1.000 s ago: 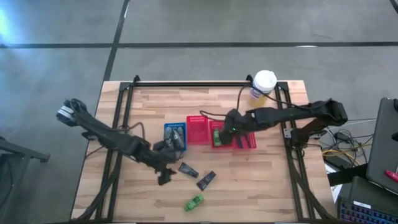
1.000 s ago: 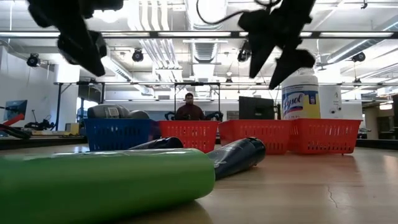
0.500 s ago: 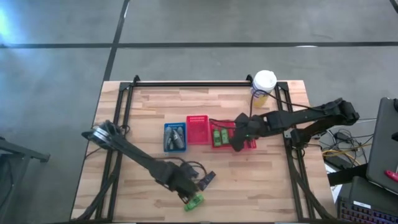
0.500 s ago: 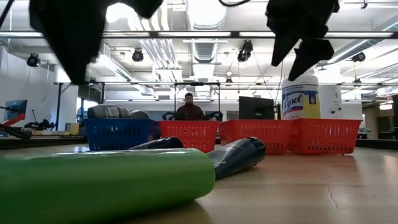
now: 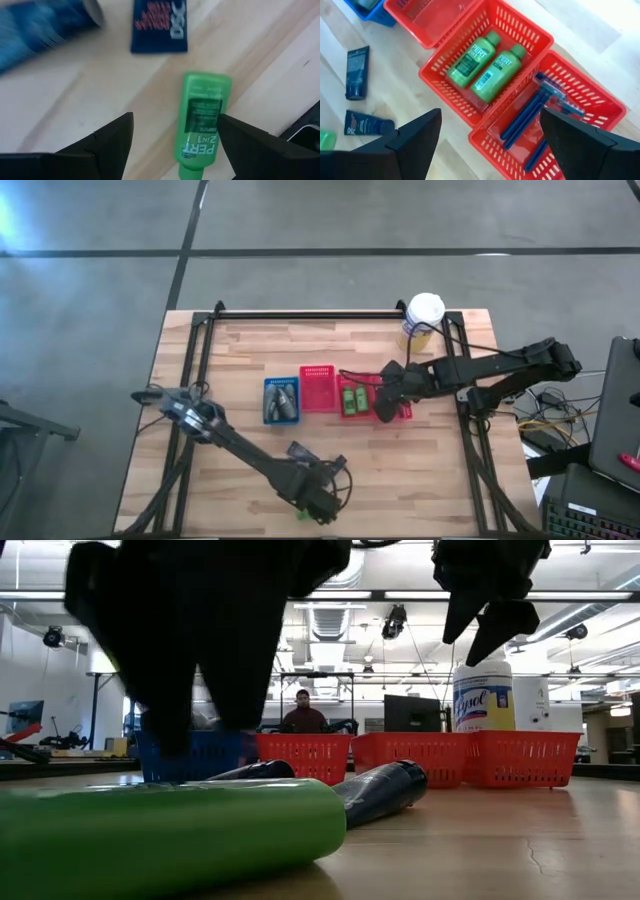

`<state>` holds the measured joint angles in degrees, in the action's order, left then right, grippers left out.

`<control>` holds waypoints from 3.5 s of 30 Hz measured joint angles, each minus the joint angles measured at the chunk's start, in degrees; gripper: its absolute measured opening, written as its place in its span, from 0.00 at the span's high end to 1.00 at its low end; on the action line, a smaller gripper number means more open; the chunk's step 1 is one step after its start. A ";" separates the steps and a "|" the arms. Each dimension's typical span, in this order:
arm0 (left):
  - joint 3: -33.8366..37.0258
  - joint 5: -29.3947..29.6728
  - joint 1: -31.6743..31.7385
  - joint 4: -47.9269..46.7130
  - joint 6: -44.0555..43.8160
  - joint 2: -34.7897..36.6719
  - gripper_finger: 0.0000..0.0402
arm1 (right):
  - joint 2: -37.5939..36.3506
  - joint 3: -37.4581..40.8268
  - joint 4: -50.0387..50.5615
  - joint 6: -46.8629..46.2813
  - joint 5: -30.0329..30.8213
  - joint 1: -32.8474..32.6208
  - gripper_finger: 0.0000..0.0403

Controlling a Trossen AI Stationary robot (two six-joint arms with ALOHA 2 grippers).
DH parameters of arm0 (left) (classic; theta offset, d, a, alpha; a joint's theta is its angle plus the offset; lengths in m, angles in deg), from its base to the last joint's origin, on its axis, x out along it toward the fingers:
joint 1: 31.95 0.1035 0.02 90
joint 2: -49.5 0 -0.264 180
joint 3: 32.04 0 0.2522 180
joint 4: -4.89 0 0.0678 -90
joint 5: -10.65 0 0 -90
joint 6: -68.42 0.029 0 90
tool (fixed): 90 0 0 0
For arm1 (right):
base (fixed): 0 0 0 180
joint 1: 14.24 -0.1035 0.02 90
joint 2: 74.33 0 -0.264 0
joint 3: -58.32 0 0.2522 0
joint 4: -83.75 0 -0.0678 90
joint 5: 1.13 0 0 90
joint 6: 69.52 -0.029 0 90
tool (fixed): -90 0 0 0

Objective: Pick & Place Travel size toiletries
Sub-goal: Put the green shampoo into the middle red bin

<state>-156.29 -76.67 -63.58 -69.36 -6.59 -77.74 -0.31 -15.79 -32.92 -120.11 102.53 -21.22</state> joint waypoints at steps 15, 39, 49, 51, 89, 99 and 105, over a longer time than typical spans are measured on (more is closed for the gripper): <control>-2.74 -3.38 -1.68 1.26 1.41 -3.60 0.28 | -0.02 1.38 1.26 0.30 -0.19 -0.01 0.11; -2.52 12.00 -3.88 -4.49 20.27 -3.70 0.62 | -5.81 1.59 0.46 -1.65 -18.52 0.12 0.27; -1.49 45.27 -0.96 -13.44 21.70 5.42 0.55 | -7.64 3.95 -21.65 -7.50 -19.77 0.13 0.28; -0.17 44.94 1.20 -10.72 26.06 6.29 0.56 | -6.69 3.95 -22.46 -6.52 -19.75 0.13 0.27; 1.39 39.08 14.35 10.91 56.14 11.21 0.58 | -0.99 4.34 -27.46 -4.22 -20.64 3.42 0.48; 1.39 39.85 14.81 10.60 57.13 11.21 0.57 | -1.05 4.36 -27.87 -1.51 -22.50 6.22 0.72; 1.41 41.42 14.81 10.11 56.00 11.17 0.56 | -1.12 4.55 -27.42 1.19 -21.47 6.71 0.79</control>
<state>-154.88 -35.25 -48.77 -59.26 49.40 -66.57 -1.42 -11.24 -60.34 -118.92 81.07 -14.52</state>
